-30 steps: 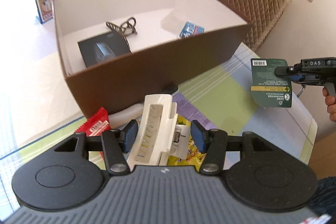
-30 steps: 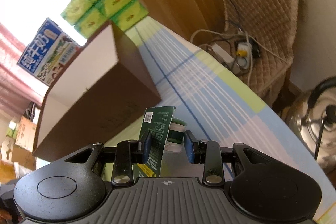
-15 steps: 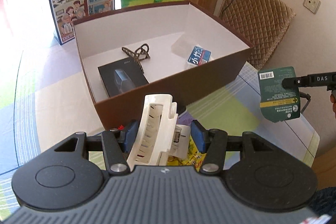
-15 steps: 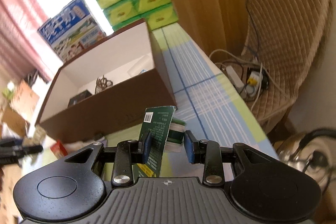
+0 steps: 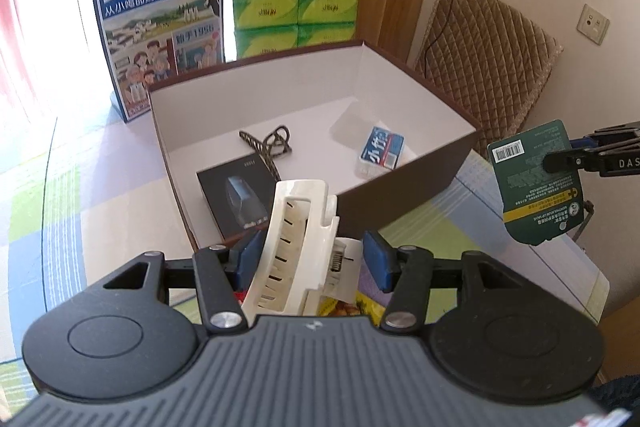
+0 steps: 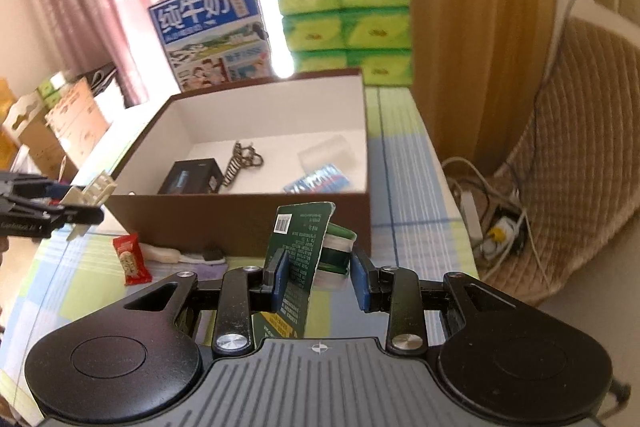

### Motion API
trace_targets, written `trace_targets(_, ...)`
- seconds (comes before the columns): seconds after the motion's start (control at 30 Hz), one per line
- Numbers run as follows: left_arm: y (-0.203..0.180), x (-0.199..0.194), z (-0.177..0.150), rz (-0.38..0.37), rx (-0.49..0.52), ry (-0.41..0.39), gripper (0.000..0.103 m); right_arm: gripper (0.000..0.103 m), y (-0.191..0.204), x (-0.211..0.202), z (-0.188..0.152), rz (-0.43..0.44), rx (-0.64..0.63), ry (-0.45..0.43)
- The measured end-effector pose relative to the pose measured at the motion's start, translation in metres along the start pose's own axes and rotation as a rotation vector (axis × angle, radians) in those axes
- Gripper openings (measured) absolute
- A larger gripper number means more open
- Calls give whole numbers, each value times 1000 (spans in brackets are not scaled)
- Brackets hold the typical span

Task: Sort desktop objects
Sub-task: 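Carry white clip with left gripper while right gripper carries green packet into brown box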

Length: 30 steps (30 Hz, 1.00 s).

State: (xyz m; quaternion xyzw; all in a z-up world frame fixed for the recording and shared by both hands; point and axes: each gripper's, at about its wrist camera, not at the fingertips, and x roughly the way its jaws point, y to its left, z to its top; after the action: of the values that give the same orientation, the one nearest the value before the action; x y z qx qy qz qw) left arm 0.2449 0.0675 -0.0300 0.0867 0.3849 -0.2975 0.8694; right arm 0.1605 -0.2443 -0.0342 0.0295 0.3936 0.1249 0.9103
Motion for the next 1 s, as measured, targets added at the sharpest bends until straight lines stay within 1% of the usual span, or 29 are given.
trace_targets(0.2,3,-3,11,11,-2,-32,50,30,8,-5,18,24,-57,-25)
trace_targets(0.57,4,-3,37,24,21,-88,50,31,11,-14,61,47,-79,-115)
trace_targets(0.83,1,9,59,25,39,-110,50,31,13,1,89,39,-88,-156)
trace_targets(1.0,-1,22,71,24,31,-111,50,31,16,21,105,40,-94,-151)
